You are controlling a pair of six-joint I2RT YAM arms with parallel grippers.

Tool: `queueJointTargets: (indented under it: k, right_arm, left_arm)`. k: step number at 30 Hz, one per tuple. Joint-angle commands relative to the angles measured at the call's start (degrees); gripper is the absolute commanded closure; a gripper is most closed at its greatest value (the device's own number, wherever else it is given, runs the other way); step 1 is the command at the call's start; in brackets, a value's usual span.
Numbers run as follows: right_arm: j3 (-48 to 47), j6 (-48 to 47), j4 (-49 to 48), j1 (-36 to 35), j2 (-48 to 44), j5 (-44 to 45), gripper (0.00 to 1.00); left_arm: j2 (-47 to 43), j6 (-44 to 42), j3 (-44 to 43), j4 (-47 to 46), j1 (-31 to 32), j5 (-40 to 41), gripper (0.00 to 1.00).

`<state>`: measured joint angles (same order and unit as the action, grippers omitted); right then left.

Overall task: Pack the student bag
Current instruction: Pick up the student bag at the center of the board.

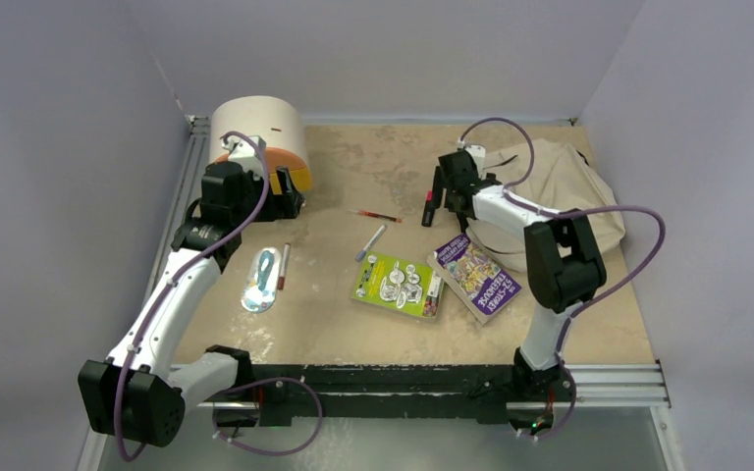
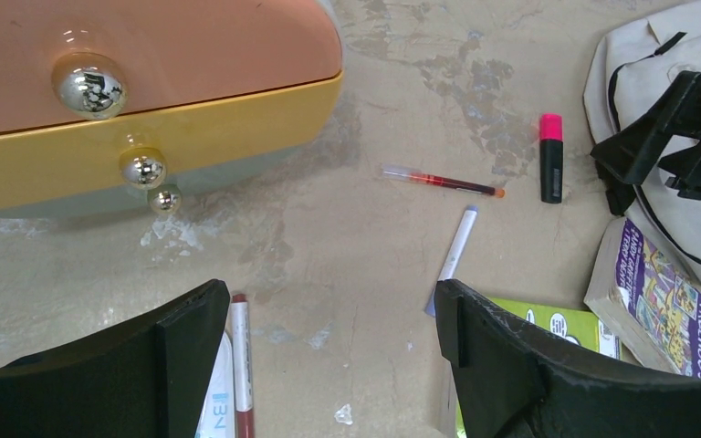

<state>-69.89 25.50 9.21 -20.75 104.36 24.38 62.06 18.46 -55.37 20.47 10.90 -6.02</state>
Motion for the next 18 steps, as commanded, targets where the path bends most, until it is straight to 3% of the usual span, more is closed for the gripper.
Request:
queueJointTargets:
  k: [1, 5, 11, 18]
  right_arm:
    - [-4.5, -3.9, 3.7, 0.6, 1.8, 10.2, 0.01]
    - [-7.9, -4.7, 5.6, 0.6, 4.7, 12.5, 0.04]
    - [-8.9, -4.0, 4.6, 0.6, 5.0, 11.2, 0.22]
    - [-8.4, -3.6, 3.6, 2.1, 6.2, 11.5, 0.26]
  left_arm:
    - [0.3, 0.4, -0.1, -2.0, -0.4, -0.9, 0.17]
    - [0.3, 0.4, -0.1, -2.1, -0.4, -1.4, 0.17]
    - [0.4, 0.4, 0.0, -2.3, -0.4, -1.7, 0.17]
    - [0.3, 0.4, 0.1, -2.2, -0.4, -2.0, 0.17]
